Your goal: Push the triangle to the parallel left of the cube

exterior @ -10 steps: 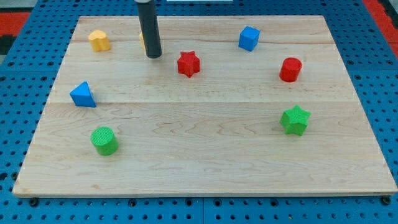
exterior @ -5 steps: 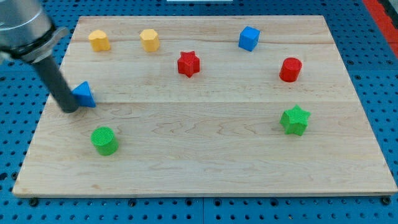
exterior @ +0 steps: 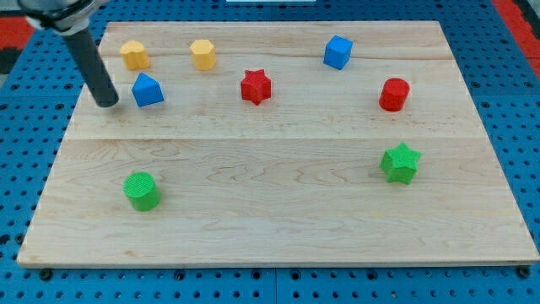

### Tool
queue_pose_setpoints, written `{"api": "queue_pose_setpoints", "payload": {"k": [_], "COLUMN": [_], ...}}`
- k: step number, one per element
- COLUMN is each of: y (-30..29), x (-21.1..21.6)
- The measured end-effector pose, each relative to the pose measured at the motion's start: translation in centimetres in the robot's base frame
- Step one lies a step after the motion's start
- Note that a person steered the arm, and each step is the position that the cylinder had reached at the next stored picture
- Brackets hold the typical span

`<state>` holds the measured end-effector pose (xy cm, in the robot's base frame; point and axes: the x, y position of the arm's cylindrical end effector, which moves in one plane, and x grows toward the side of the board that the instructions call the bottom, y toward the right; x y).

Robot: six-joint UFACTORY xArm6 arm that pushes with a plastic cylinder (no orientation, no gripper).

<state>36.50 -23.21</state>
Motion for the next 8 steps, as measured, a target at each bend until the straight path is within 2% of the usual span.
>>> {"api": "queue_pose_setpoints", "payload": {"k": [2,3,4,6,8], "y": [8.9,9.0,12.5,17.2,18.9], "x": [-1.4,-0.5,-0.3,-5.5,-1.6]}}
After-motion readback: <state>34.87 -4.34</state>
